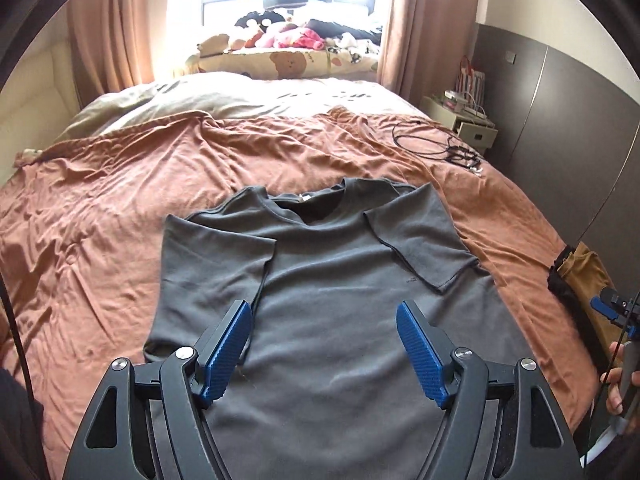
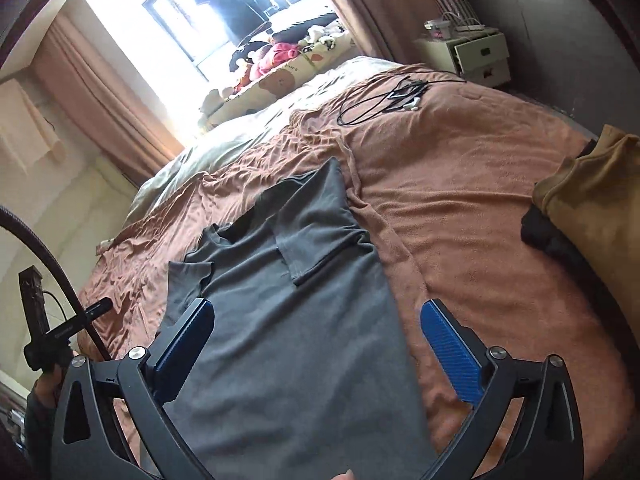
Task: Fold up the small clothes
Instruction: 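Open both tools and pull them back from the narrowed shirt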
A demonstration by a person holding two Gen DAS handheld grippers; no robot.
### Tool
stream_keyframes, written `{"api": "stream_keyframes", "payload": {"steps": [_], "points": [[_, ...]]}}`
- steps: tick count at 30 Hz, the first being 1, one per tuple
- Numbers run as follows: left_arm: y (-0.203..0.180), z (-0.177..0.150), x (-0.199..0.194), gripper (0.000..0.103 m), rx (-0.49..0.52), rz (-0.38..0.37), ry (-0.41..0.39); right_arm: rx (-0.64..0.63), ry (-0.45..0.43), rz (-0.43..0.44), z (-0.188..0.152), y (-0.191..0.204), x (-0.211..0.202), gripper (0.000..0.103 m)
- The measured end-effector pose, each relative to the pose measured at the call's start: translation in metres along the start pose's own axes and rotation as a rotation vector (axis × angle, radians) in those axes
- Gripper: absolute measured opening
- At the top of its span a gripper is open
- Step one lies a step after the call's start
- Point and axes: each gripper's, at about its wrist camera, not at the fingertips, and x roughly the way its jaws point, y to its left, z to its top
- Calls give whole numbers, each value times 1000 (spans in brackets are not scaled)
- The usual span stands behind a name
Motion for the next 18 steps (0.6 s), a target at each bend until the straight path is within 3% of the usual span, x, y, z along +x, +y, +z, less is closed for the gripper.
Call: {"api": "stream_keyframes", "payload": {"steps": [7,18], "points": [[17,-33,-60,80,-17,38,-29,-46,21,-24,-19,3,-45,103],[47,-96,-126,98,-67,113,-35,-120,39,-55,-48,-2,-97,103]]}}
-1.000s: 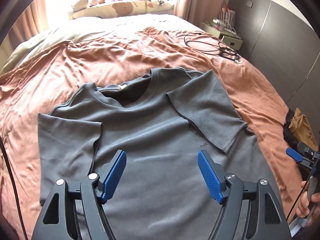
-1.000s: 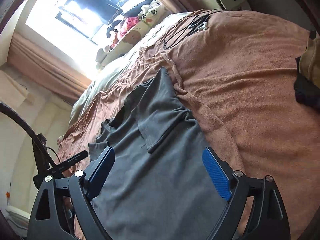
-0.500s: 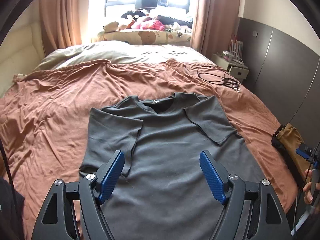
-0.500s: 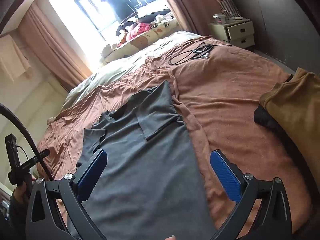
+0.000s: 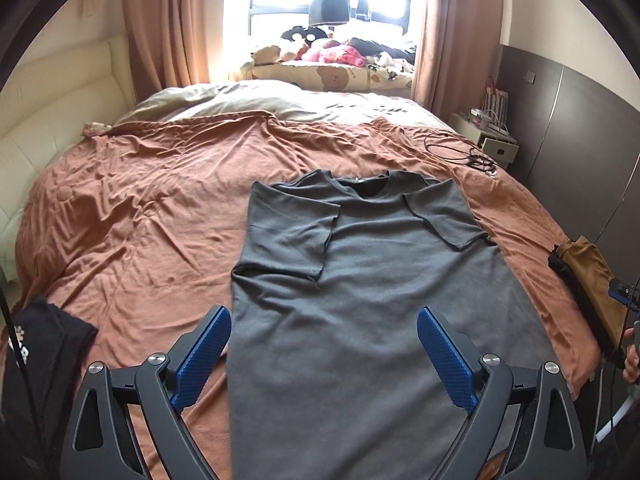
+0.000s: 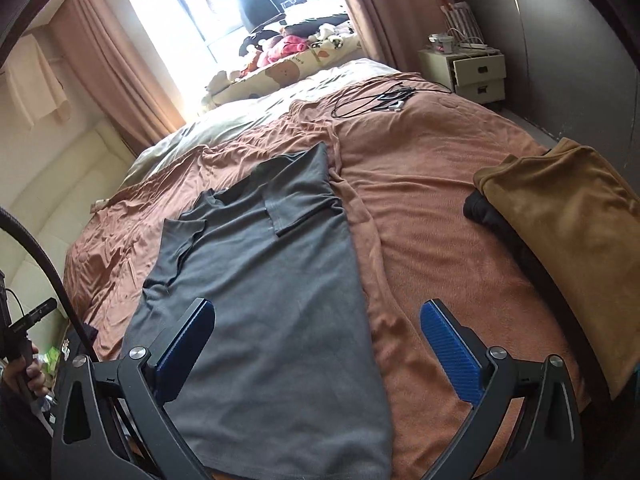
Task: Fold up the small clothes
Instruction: 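Open both tools and pull them back from the narrowed shirt, then move both tools to the shirt hem and grasp it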
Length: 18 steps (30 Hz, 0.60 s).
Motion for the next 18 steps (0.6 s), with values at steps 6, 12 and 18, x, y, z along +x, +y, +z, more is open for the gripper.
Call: {"api": "stream_keyframes", "payload": {"steps": [6,12,18], "points": [[18,-30,-29,103,-31,43,-2,-16,14,7,-21,-2,-18,102],[36,-70,-41,103,-70,63,24,-42,27,-2,-40,-3,-29,102],[55,-113,-37,80,-144,75,81,-74,62,-29,-58,-6,-30,88]]}}
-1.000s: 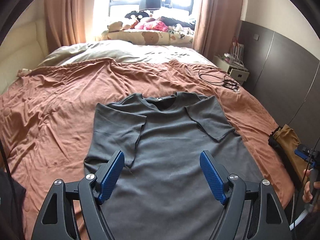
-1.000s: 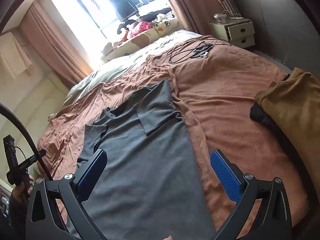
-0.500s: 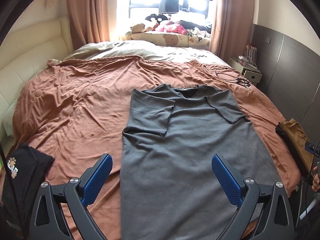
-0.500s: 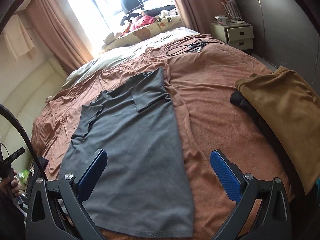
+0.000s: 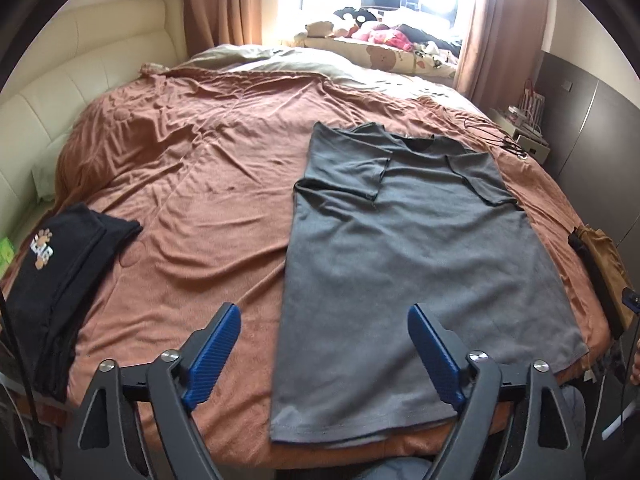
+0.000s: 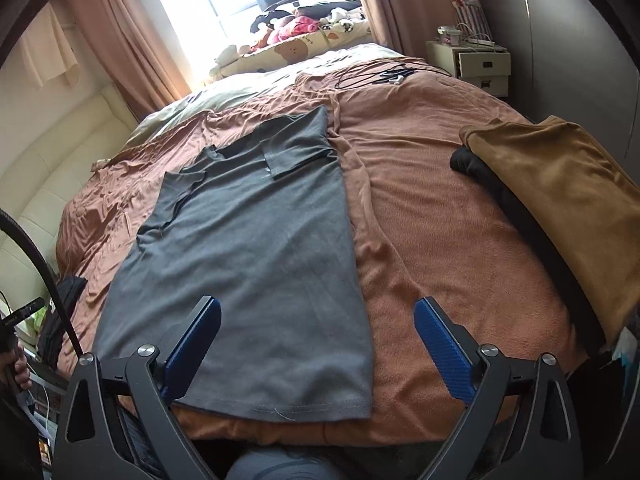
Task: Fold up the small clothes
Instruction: 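Move both tools to the shirt hem and grasp it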
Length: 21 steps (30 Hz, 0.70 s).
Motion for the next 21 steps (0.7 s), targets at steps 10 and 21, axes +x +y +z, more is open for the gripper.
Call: {"api": "stream_keyframes", "payload": {"steps": [10,21], "points": [[39,-59,27,53,-155,-3,97,42,132,0,-24,-15,28,53],[69,-101,48,46,-314,-57,198,202,246,61,-42,-46,68,39]]}}
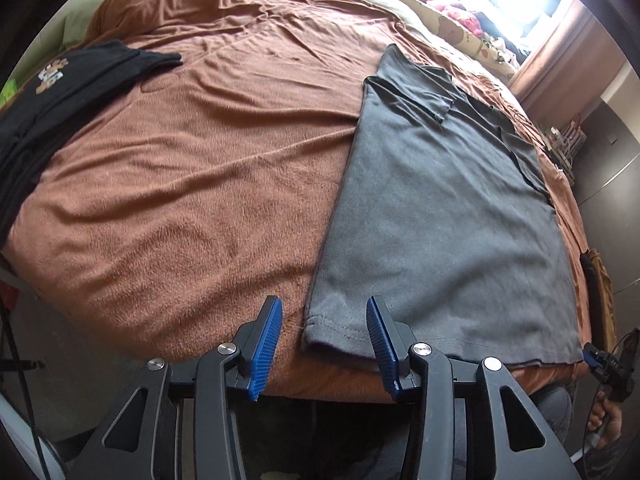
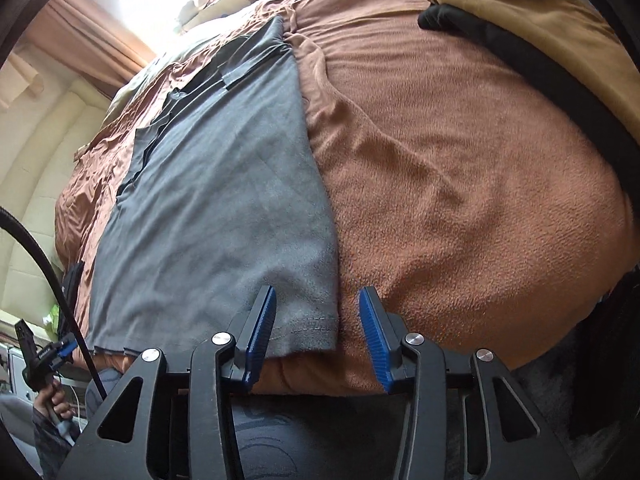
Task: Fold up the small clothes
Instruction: 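Move both tools to the shirt hem and grasp it, then lift the hem with both tools and fold it over toward the collar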
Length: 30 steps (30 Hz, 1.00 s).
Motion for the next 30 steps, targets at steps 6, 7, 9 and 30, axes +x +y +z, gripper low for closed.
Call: {"api": "stream_keyframes", "payload": {"steps": [6,7,9,30], "points": [[13,-10,12,46,-99,-101,60,100,43,120,1,-18,15,36],[15,-11,14,46,-111,-108,67,113,46,140,2,-20,16,36],[18,-12,16,46,-134,-120,74,140,53,170,3,-26,19,36],[47,-19,30,7,-357,-246,45,203,18,240,-12,-30,36,2]]}}
